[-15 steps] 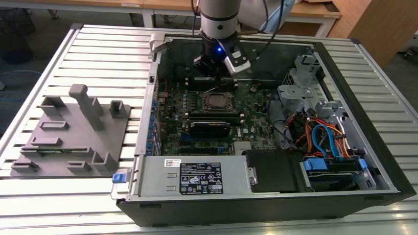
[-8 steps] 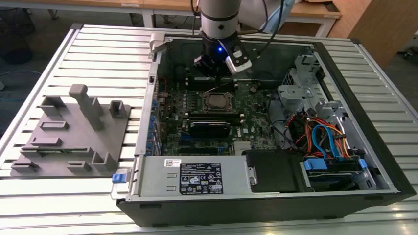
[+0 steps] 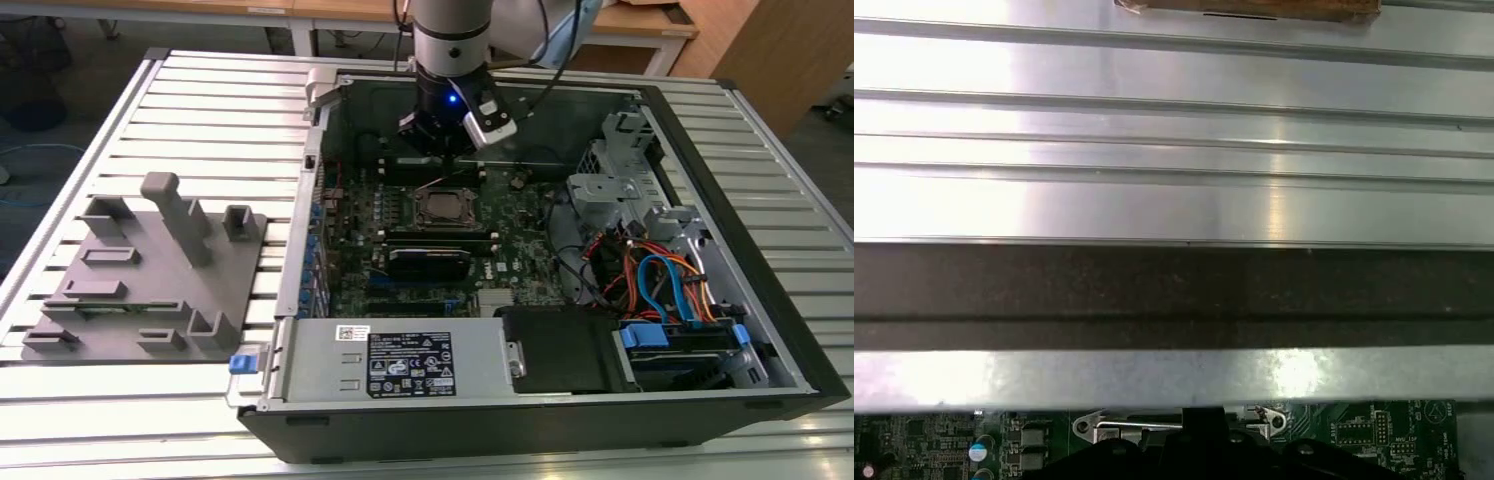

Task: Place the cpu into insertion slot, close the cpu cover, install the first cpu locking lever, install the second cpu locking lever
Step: 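Install the first cpu locking lever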

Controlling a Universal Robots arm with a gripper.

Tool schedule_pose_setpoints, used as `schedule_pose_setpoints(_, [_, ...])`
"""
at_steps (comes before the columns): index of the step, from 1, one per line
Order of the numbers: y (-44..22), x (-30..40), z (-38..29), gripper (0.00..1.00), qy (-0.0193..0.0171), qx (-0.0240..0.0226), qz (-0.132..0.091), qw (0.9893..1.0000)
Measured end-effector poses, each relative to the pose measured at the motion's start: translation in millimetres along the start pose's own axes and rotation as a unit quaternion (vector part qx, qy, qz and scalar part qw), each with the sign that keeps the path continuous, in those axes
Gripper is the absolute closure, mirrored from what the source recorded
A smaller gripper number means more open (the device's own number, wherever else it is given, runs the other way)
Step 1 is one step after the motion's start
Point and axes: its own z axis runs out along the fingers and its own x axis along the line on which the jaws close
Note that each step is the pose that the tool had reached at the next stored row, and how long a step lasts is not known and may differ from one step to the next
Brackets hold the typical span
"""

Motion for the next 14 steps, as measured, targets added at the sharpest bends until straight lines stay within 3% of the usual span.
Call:
schedule_pose_setpoints(3, [3.1,-0.1,0.4,0.89,-0.0001,0.0084,0.000,1.0000])
schedule_pose_setpoints(14, [3.8,-5.2,2.7,0.89,-0.0009,0.0098,0.012,0.9999])
